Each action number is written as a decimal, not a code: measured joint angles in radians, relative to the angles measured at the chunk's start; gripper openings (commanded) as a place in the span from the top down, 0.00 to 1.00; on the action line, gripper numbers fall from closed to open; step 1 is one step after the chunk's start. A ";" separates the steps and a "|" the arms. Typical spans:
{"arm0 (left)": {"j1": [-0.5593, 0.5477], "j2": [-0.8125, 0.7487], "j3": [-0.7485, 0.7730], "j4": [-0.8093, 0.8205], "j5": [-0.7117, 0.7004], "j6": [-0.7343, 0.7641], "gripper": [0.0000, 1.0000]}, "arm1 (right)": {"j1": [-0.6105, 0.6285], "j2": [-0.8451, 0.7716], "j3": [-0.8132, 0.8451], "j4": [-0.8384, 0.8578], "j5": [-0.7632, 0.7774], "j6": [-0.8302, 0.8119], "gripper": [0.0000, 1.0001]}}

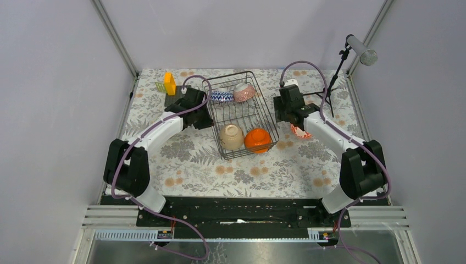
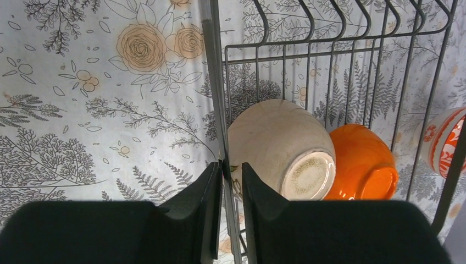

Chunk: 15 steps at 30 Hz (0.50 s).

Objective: Unload the bowls from the dish rack

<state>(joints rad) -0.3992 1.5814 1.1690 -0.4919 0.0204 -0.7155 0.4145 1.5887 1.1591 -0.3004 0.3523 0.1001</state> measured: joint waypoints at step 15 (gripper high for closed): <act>-0.024 0.009 0.000 0.005 -0.040 0.048 1.00 | 0.000 -0.026 0.195 0.005 -0.275 0.129 0.05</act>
<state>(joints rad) -0.4236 1.5902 1.1687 -0.4866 -0.0200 -0.6678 0.4145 1.5623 1.3544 -0.2951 0.0776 0.2287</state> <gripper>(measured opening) 0.024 0.878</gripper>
